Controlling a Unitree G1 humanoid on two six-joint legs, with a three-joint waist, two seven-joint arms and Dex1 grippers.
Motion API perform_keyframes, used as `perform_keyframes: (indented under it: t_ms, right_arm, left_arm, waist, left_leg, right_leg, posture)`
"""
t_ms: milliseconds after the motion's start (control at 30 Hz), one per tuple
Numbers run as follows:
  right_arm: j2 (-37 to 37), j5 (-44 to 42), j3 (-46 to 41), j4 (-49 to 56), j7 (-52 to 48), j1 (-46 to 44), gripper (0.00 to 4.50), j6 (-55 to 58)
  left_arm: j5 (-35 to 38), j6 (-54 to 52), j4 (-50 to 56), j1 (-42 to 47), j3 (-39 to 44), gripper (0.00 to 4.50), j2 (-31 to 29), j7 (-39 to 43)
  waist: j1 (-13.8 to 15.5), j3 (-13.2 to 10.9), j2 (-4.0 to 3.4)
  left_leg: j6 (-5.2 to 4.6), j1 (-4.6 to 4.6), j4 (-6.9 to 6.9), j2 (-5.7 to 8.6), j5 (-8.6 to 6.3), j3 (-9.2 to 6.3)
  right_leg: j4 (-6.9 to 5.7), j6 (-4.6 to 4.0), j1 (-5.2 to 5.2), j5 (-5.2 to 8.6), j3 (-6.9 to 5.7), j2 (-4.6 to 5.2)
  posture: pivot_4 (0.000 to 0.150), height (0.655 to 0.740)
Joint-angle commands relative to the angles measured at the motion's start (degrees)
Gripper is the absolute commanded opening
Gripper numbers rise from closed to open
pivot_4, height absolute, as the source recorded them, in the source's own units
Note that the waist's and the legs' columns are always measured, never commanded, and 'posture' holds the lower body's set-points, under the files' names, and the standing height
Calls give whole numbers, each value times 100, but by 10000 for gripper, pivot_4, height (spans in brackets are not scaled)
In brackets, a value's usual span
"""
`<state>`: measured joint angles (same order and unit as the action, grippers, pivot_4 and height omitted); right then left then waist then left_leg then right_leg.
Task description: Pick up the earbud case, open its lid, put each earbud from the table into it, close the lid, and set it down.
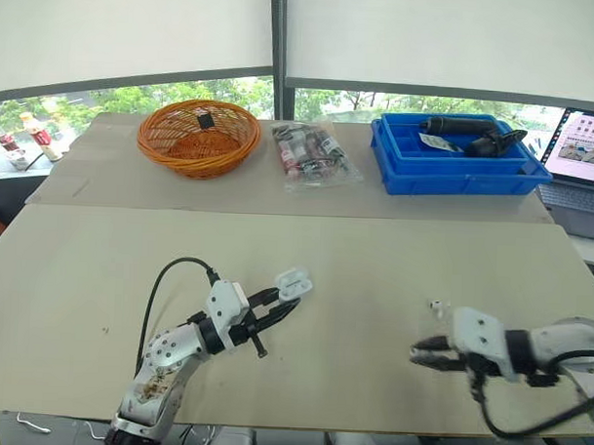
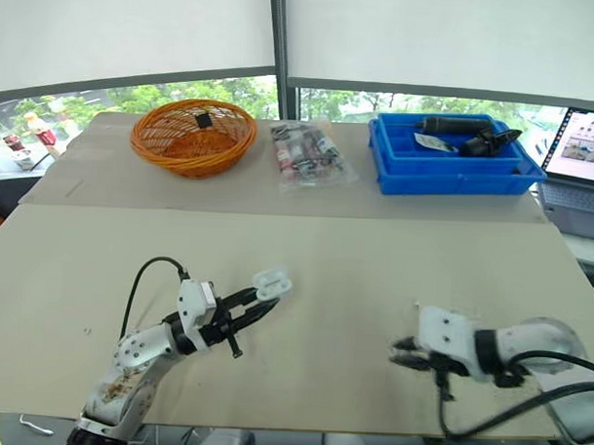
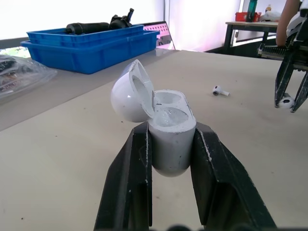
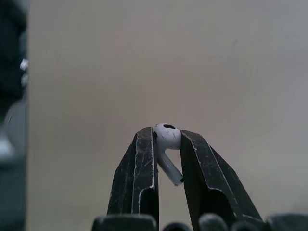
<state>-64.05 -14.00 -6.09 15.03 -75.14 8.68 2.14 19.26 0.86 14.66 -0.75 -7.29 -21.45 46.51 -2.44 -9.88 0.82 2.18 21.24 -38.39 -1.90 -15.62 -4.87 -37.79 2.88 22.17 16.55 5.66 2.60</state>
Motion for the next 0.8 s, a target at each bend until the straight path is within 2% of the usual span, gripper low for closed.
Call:
perform_keyframes:
  t_ms: [33, 167, 600, 633, 800]
  right_arm:
    - [-179, 137, -93, -421, -470, 53, 3138, -1063]
    - [-145, 349, 175, -727, -532, -141, 3138, -1417]
    - [-177, 515, 736, -1186, -659, -730, 3138, -1066]
    - [-177, 527, 743, -1192, -640, -732, 13300, -1019]
    - [-155, 440, 616, -1057, -502, -631, 29399, -823]
  left_arm:
    - [153, -91, 326, 0, 50, 5785, -63, 20]
    - [199, -127, 321, 19, 73, 5785, -141, 55]
    - [171, -196, 424, -22, 31, 5785, -134, -22]
    - [169, -199, 421, -19, 31, 5785, -133, -23]
    - [164, -203, 411, -18, 24, 5785, -141, -13]
  waist:
    - [1, -1, 1]
    - [1, -1, -1]
    - [45, -1, -1]
    - [46, -1, -1]
    - [51, -1, 0]
  left_leg:
    - [0, 0, 0, 0, 0, 2]
    - [0, 0, 0, 0, 0, 2]
    - [1, 0, 0, 1, 0, 1]
    - [1, -1, 0, 1, 0, 1]
    - [0, -3, -1, 1, 0, 1]
  right_leg:
    - [0, 0, 0, 0, 2, 0]
    - [0, 0, 0, 0, 2, 0]
    - [0, -1, 0, -1, 3, 2]
    - [0, -1, 0, -1, 3, 2]
    - [-1, -1, -3, -1, 3, 2]
  posture:
    - [1500, 7163]
    - [1500, 7163]
    - [1500, 7163]
    - [1500, 7163]
    - [1500, 7163]
